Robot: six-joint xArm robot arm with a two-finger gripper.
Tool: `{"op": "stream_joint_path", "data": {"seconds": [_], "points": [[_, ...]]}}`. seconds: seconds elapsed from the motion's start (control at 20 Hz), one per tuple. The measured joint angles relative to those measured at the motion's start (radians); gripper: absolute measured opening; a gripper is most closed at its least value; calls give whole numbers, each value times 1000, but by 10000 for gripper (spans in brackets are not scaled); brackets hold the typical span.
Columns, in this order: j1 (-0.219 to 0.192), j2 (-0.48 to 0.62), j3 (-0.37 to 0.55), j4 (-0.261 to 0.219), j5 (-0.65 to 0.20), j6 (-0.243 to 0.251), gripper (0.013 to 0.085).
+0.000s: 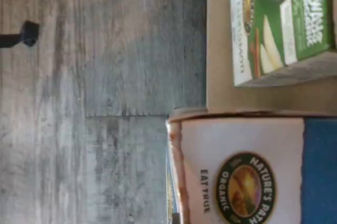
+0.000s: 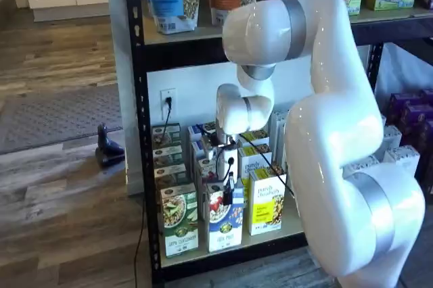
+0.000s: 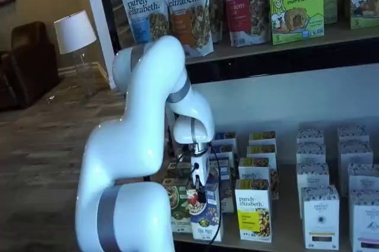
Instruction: Pick up the blue and white box that is on the bottom shelf, the second box from the left
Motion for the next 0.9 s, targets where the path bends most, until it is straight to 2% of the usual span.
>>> {"op": "stream_joint_path", "data": {"seconds": [0.4,0.9], "points": [[24,-119,151,6,-18,17,490],[57,-275,346,-17,-62,70,490]]}}
